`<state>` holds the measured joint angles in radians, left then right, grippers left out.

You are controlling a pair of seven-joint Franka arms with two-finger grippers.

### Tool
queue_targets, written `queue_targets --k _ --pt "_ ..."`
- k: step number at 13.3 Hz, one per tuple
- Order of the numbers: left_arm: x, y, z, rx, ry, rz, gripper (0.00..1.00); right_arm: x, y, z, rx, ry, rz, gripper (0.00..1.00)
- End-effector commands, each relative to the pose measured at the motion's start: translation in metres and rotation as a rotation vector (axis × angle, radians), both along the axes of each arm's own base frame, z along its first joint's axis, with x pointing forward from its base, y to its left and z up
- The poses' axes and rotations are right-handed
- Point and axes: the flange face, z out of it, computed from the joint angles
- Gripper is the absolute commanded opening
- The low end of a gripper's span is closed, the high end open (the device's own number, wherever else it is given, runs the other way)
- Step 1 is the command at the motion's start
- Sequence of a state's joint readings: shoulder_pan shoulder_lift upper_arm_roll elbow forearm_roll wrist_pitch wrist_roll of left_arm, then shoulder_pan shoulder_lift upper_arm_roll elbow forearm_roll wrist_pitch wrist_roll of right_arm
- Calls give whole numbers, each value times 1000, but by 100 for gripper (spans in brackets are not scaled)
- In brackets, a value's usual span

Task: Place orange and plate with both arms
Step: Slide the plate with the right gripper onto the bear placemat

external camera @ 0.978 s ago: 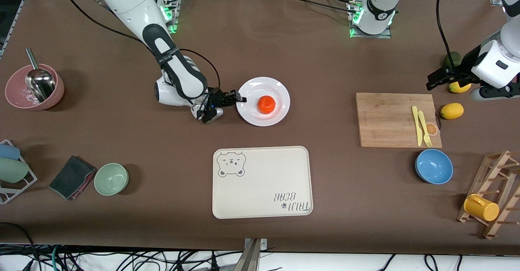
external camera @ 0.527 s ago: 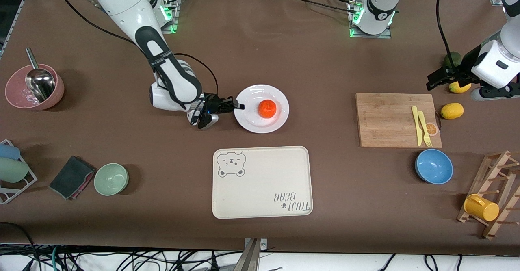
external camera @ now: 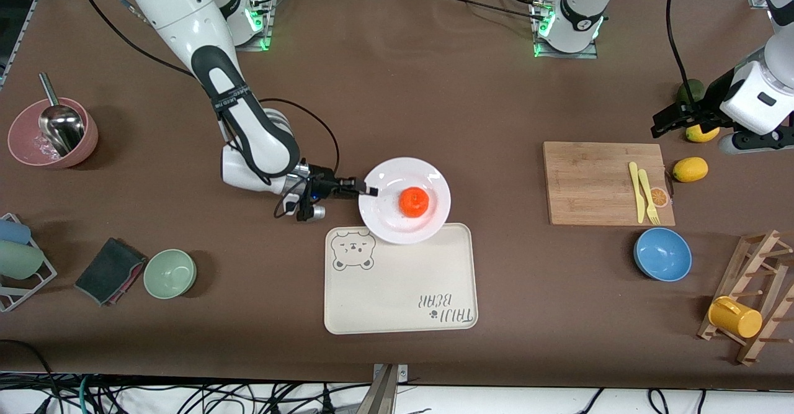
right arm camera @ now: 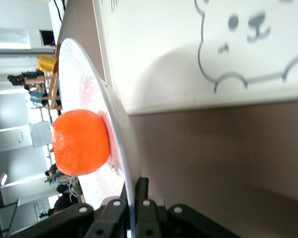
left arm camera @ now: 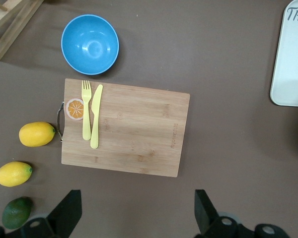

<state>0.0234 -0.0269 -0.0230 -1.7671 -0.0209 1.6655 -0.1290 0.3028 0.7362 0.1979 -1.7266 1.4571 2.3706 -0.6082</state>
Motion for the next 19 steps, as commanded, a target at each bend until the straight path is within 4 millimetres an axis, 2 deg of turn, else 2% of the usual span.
queue_targets --k 1,2,5,7,9,12,18,19 --pt "5 4 5 -3 -4 -2 100 57 1 -8 0 42 -66 0" --pt "5 4 5 -3 -4 -2 100 77 -6 -12 -19 54 -97 0" --pt "5 4 5 -3 -4 -2 100 116 -4 -14 12 82 -187 0" --pt "5 4 4 -3 -3 -2 100 126 -5 -17 23 101 -227 0" --pt "5 4 4 -3 -3 0 100 132 -10 -25 28 109 -243 0" --pt "5 4 4 -3 -3 0 100 129 -10 -39 16 117 -247 0" --pt "6 4 2 -3 2 4 100 120 1 -53 -11 114 -248 0" --pt "6 4 2 -3 2 4 100 120 2 -53 -19 104 -256 25"
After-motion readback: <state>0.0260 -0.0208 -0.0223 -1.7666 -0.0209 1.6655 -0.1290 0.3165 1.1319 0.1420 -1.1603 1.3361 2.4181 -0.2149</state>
